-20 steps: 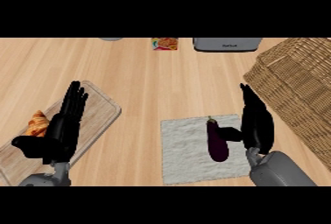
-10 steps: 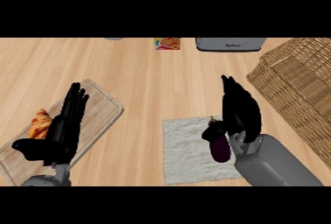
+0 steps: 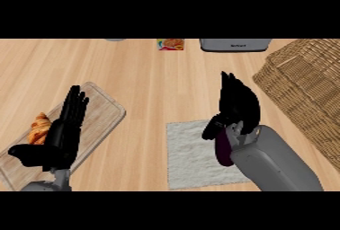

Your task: Pick the eggplant from the placemat and place it in the basket

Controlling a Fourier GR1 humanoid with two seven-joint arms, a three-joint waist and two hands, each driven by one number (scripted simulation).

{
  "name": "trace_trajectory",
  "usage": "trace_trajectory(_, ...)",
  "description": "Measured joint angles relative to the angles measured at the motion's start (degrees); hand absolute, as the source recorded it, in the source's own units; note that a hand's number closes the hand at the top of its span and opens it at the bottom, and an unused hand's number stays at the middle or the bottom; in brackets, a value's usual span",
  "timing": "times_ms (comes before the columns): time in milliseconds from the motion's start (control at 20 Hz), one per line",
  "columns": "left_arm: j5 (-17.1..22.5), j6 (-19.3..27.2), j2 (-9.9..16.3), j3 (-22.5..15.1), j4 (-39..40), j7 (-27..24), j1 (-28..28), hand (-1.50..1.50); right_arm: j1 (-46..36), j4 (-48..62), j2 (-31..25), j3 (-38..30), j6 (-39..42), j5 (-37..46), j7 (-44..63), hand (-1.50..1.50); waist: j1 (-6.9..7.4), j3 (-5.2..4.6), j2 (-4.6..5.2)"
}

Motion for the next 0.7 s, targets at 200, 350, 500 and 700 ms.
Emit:
trace_trajectory(200, -0.25, 0.10, -0.35, -0.35, -0.56, -0.08, 0.80, 0.00, 0.70, 1.64, 1.74, -1.26, 2.39, 1.95, -0.08, -1.50, -0.14, 0.07, 0.06)
trace_trajectory(350, -0.42, 0.33, -0.62, -0.38, -1.41, -0.05, 1.41, 0.00, 2.32, 0.94, 3.21, -1.90, 3.16, 3.98, -0.02, -1.50, -0.16, 0.14, 0.14)
trace_trajectory(500, 0.03, -0.28, -0.14, 0.43, -1.39, 0.51, 0.79, 0.00, 4.09, -0.65, 4.23, -2.81, 3.99, 5.44, -0.07, -1.50, -0.26, 0.20, 0.26)
trace_trajectory(700, -0.48, -0.42, -0.03, 0.48, -1.80, 0.59, 1.13, 0.00, 7.13, -2.64, 7.12, -2.42, 4.75, 8.67, -0.07, -1.50, -0.06, 0.23, 0.35)
